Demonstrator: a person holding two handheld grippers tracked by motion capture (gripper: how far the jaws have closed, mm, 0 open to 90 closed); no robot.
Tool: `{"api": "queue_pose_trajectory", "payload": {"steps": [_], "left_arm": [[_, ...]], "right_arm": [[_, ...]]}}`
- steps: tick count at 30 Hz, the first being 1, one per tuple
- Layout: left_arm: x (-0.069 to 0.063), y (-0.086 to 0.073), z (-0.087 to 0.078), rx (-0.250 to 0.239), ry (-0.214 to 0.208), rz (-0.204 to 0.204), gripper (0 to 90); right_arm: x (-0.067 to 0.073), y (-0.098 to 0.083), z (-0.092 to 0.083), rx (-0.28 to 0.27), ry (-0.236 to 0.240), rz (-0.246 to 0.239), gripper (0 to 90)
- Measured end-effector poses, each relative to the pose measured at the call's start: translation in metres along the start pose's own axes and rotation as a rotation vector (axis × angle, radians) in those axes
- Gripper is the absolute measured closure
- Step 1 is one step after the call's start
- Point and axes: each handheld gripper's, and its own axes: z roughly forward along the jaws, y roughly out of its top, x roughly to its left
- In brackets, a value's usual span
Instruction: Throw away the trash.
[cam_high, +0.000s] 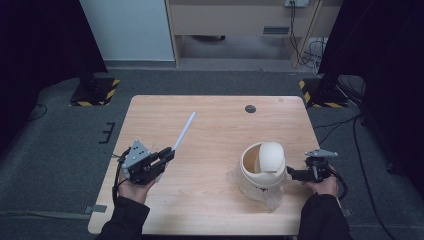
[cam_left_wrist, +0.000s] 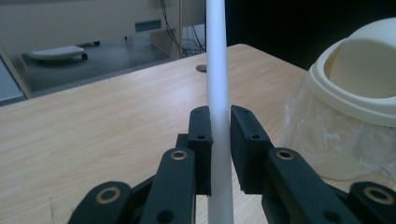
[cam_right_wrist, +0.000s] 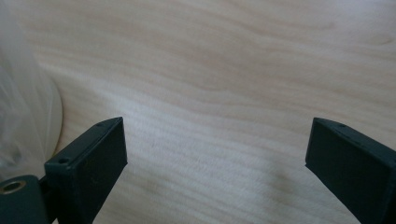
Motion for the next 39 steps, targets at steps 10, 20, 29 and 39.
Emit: {"api": "queue_pose_trajectory", "payload": {"steps": [10,20,29,39], "left_arm": [[-0.008,0.012,-0.009,-0.063,-0.02,0.019,78.0],[-0.014,0.016,-0.011,-0.088,-0.033,0.033,78.0],[-0.018,0.02,-0.015,-0.115,-0.042,0.047,78.0],[-0.021,0.02,-0.014,-0.119,-0.046,0.056,77.9]], "right_arm": [[0.0,0.02,-0.023,-0.186,-0.041,0.025,8.8],[0.004,0.043,-0.051,-0.384,-0.059,0.047,10.8],[0.012,0.063,-0.085,-0.53,-0.015,0.043,12.7],[0.033,0.086,-0.115,-0.638,0.028,-0.009,14.8]]}}
